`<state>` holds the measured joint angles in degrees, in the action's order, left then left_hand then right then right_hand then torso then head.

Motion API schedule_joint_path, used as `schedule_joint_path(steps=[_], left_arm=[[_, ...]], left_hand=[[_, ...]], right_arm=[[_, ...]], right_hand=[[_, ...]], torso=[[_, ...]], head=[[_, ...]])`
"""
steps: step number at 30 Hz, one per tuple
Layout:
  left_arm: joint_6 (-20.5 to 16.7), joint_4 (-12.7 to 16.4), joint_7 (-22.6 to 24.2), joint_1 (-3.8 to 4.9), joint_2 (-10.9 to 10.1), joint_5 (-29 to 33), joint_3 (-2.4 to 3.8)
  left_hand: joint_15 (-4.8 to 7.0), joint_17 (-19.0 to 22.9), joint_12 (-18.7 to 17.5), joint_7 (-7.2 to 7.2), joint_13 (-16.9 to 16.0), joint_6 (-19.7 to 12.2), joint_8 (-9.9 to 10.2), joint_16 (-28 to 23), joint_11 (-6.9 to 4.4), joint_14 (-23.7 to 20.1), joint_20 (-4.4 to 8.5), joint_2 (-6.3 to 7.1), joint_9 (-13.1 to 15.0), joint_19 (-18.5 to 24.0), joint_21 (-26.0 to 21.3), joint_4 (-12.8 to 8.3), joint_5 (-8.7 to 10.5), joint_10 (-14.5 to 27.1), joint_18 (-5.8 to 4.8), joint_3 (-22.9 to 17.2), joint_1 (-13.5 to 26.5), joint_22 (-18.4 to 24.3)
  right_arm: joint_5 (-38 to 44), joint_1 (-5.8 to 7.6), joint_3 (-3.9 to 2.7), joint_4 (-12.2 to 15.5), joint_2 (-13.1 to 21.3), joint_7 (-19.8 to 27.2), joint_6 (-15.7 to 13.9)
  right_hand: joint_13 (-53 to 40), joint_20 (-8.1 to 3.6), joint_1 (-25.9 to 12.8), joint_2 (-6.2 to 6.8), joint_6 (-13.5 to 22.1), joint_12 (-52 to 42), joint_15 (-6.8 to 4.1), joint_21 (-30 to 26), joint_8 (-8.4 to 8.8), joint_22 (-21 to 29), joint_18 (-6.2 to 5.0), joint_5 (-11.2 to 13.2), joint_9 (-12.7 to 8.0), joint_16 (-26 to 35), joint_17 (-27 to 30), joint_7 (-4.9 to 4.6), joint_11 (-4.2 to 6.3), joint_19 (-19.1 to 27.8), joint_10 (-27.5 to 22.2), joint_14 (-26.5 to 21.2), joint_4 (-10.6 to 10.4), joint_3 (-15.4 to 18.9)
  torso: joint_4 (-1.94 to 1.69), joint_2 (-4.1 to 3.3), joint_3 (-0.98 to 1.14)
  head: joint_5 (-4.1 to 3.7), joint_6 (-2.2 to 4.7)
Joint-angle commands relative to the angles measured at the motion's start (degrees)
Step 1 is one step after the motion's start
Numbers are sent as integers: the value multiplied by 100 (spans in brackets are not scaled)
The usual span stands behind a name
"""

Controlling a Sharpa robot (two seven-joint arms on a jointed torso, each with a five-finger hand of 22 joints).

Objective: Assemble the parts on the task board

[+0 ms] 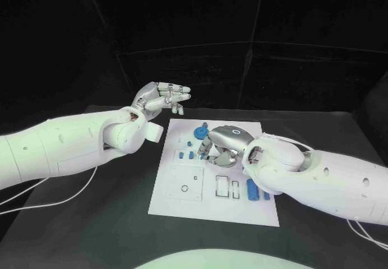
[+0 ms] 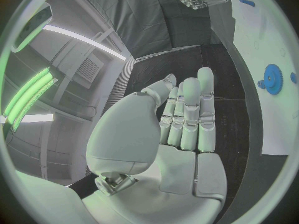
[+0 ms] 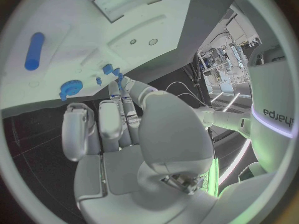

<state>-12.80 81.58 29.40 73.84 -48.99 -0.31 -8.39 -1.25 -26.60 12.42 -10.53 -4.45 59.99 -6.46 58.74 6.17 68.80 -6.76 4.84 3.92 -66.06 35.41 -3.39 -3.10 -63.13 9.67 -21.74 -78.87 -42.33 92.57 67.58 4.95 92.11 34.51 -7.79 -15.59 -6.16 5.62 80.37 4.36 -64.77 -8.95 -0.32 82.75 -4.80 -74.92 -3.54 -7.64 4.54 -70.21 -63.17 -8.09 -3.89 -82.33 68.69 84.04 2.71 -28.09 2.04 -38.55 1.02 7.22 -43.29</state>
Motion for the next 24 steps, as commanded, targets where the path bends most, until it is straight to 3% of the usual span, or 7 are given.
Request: schedule_joint_path(steps=[1, 10, 24], left_arm=[[65, 3, 52, 9, 25, 44, 6], [75, -8, 61, 9, 46, 47, 6], [97, -18, 59, 9, 66, 47, 6]], left_hand=[[1, 6, 32, 8, 7, -50, -30, -19, 7, -56, -8, -45, -4, 16, -26, -6, -11, 48, 76, 23, -21, 7], [2, 7, 37, 9, 7, -51, -32, -18, 7, -58, -8, -45, -3, 16, -27, -10, -11, 49, 76, 24, -25, 8], [0, 9, 46, 6, 6, -54, -37, -17, 9, -61, -10, -45, -2, 16, -31, -9, -9, 52, 76, 31, -22, 11]], right_arm=[[-84, -67, 16, -37, -87, 139, 310], [-49, -255, 39, -132, -244, 157, 472], [102, -314, 43, -237, -343, 120, 592]], right_hand=[[8, -6, -45, 21, 12, 29, -25, 30, 17, -448, 79, -38, -9, -9, 10, -35, -31, -36, 25, 186, 22, -8], [11, -3, -49, 25, 18, 41, -22, 31, 25, -449, 79, -52, -12, -10, 16, -40, -35, -35, 21, 185, 31, -13], [13, -2, -53, 29, 22, 47, -20, 34, 30, -453, 79, -59, -14, -13, 14, -43, -37, -37, 20, 184, 35, -14]], torso=[[7, 2, 3], [10, 12, 9], [14, 8, 3]], head=[[41, -34], [160, -100], [205, -142]])
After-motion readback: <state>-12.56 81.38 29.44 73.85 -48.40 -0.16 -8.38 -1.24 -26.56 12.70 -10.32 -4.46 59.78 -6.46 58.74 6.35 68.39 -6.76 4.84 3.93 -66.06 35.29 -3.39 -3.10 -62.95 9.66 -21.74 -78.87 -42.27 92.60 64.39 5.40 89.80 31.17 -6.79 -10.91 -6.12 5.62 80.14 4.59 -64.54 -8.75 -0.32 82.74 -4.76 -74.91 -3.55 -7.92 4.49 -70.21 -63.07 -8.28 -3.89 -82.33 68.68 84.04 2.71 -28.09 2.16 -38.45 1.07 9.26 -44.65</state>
